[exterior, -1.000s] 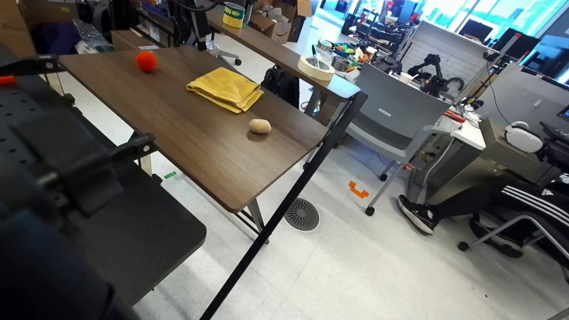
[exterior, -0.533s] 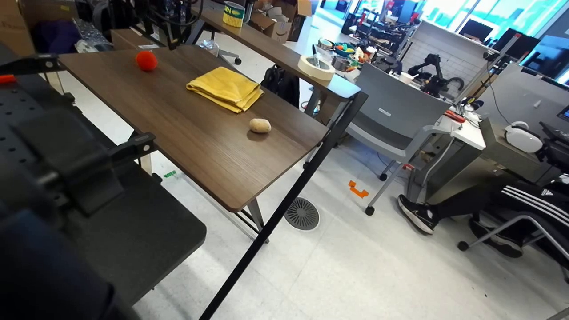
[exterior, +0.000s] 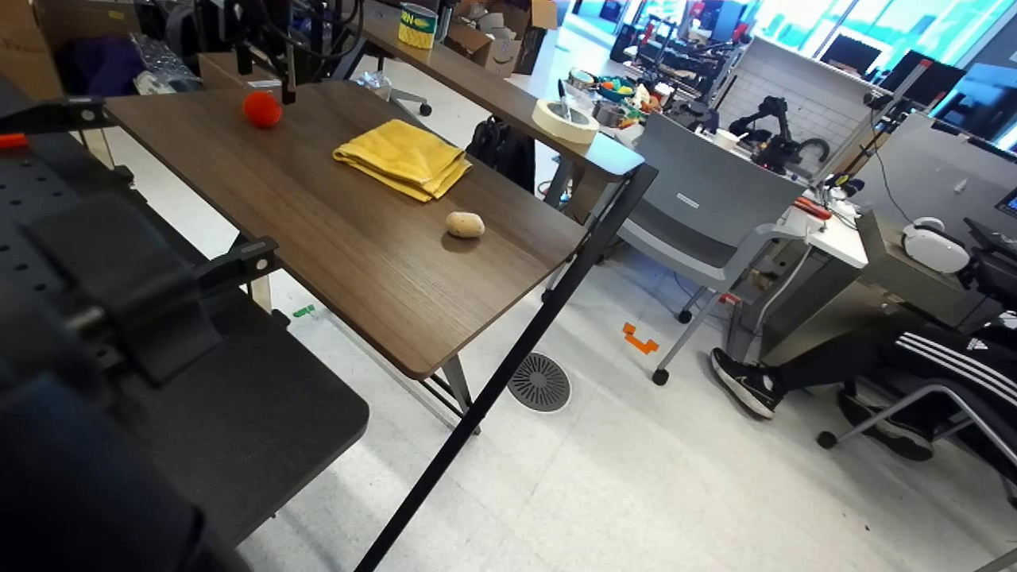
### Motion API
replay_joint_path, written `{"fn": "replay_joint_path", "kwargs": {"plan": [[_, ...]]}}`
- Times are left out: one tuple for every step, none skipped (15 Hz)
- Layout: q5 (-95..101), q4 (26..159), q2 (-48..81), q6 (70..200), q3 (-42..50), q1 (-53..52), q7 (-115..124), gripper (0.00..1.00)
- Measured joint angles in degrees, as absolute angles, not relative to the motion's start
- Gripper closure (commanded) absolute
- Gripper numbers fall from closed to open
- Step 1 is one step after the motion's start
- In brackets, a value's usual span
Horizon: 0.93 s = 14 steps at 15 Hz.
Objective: Move the potato to the left, wipe the table with the yellow towel, move the red plush toy to the left, wipe the right side of the table with the towel, move the potato and red toy to the right, wipe the left side of the table
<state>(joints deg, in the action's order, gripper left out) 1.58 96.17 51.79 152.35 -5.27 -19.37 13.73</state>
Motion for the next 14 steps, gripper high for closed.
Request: {"fn": "replay_joint_path", "kwargs": {"plan": [[1.58,95.89,51.79,150.77,-5.07,-19.29,13.74,0.00],[1.58,95.67,51.80,149.27,-4.91,-19.27,13.74,0.00],[1.58,95.56,51.81,147.80,-4.79,-19.27,13.74,0.00],[1.58,95.48,51.87,146.36,-4.74,-19.27,13.74,0.25],[1.58,95.35,52.02,145.00,-4.73,-19.27,13.74,0.26],[1.60,95.06,52.33,143.95,-4.72,-19.27,13.74,0.35],[1.61,94.73,52.73,143.19,-4.72,-19.27,13.74,0.42],[1.62,94.45,53.15,142.88,-4.70,-19.27,13.74,0.49],[1.63,94.21,53.54,142.83,-4.68,-19.27,13.74,0.58],[1.64,93.98,53.88,142.83,-4.66,-19.27,13.74,0.65],[1.73,93.85,54.09,142.83,-4.57,-19.28,13.75,0.73],[1.80,93.77,54.07,142.72,-4.34,-19.29,13.77,0.78],[1.88,93.76,54.01,142.65,-4.13,-19.29,13.77,0.85],[2.04,93.76,53.96,142.65,-4.00,-19.34,13.78,0.87]]}}
